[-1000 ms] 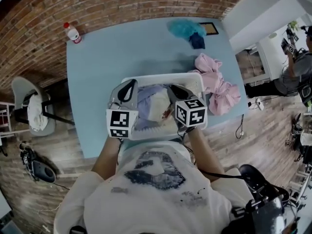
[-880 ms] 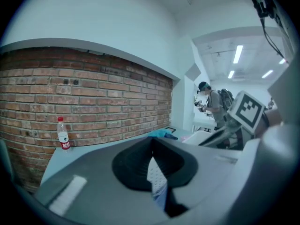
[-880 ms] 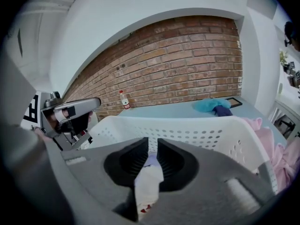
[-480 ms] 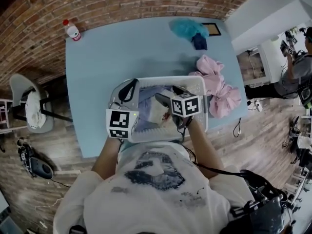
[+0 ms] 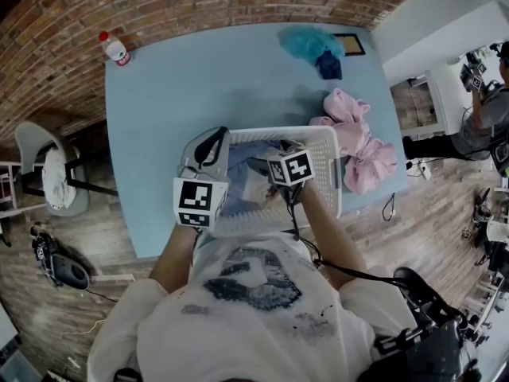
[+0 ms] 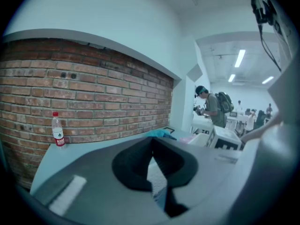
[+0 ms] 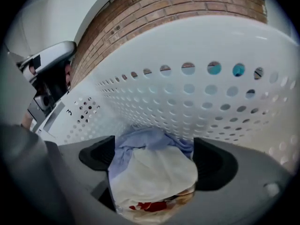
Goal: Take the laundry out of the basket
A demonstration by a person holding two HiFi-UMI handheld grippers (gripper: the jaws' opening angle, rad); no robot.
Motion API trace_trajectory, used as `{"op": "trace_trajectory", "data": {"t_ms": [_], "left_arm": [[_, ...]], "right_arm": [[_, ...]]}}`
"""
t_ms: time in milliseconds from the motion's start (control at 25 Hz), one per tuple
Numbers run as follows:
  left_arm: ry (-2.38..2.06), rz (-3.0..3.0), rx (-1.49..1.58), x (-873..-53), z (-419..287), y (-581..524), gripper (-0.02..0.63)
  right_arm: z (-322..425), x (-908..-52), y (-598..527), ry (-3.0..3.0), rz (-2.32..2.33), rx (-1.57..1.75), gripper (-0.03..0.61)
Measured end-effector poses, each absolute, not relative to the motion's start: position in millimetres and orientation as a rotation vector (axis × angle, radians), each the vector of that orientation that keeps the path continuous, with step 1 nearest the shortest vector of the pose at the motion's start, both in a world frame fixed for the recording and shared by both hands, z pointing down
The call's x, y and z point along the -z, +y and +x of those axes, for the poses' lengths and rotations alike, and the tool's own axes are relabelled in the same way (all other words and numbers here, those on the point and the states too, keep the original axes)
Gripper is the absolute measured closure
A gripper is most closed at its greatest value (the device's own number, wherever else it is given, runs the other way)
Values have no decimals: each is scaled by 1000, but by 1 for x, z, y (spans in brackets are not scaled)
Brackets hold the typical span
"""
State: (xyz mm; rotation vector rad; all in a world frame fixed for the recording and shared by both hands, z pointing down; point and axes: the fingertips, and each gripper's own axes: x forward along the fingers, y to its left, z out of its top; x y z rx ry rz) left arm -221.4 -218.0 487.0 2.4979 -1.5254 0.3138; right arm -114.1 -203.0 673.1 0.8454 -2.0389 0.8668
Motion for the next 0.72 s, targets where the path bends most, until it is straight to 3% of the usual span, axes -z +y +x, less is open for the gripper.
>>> {"op": "trace_trajectory", "data": {"t_ms": [720], "left_arm": [[-1541,2496,-323,-486,-226,-223,623]], "right_arm": [[-117,-744,-189,-1868,652,-714,61]]}}
